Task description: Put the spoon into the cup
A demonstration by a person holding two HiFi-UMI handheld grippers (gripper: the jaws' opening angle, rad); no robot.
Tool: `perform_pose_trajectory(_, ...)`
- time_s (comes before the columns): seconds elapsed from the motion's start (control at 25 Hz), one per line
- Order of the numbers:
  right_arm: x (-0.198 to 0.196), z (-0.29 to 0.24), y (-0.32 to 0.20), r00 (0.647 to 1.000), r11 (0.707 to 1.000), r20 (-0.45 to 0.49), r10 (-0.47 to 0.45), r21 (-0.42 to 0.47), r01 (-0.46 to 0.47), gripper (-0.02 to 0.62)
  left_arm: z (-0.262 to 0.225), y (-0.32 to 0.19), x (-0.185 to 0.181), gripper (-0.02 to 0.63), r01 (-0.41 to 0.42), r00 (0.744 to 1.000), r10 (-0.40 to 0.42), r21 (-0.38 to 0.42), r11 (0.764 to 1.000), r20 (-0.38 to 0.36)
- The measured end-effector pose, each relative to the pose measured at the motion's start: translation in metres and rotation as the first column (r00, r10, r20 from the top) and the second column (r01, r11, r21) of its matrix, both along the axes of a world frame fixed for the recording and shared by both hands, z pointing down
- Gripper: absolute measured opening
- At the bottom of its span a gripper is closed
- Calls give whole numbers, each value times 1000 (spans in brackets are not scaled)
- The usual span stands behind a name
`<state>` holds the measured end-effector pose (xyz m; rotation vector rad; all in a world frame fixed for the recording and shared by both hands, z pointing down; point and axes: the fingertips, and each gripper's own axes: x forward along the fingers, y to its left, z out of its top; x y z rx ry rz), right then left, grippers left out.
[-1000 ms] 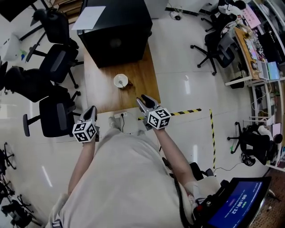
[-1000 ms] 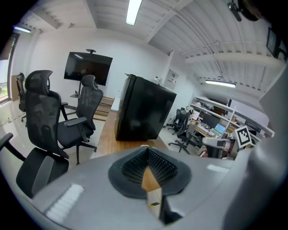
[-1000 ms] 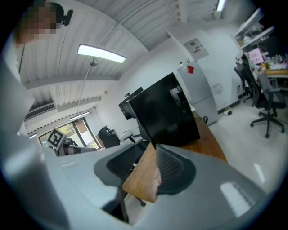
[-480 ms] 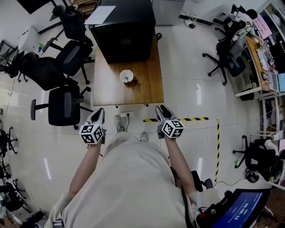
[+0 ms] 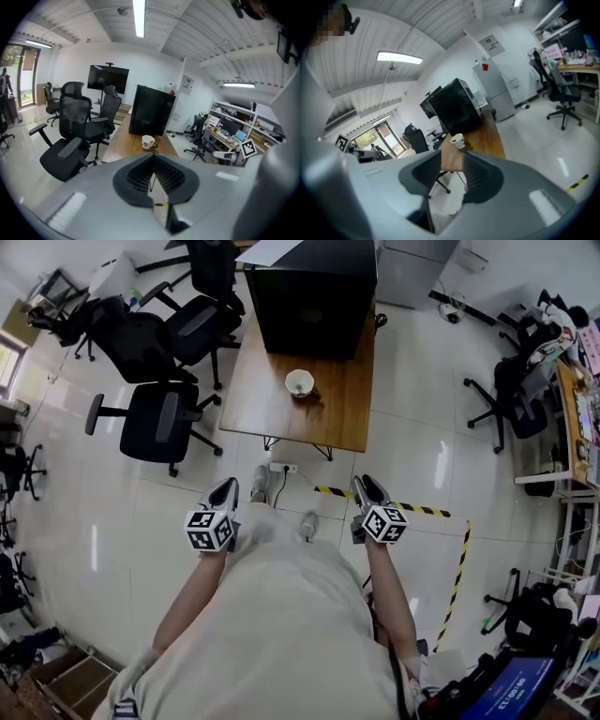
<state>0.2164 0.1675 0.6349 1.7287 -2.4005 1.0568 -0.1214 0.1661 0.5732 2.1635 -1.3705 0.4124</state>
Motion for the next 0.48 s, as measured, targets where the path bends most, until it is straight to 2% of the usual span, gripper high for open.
perform_pose_trajectory(0.2,-15,-1,4,999,999,-17,-49,18,50,133,-10,19,-24,0,56,998,-56,9,998,22)
perform_pose_trajectory(0.4,-37,-22,3,999,997,16,-45,58,44,126,-13,17,-32,0,46,998,-46,0,999,33)
perform_pose_trajectory(0.48,-44,-29,5,999,996,0,-53,79,52,123,-13,11,-30,0,34,999,-34,-2,999,26)
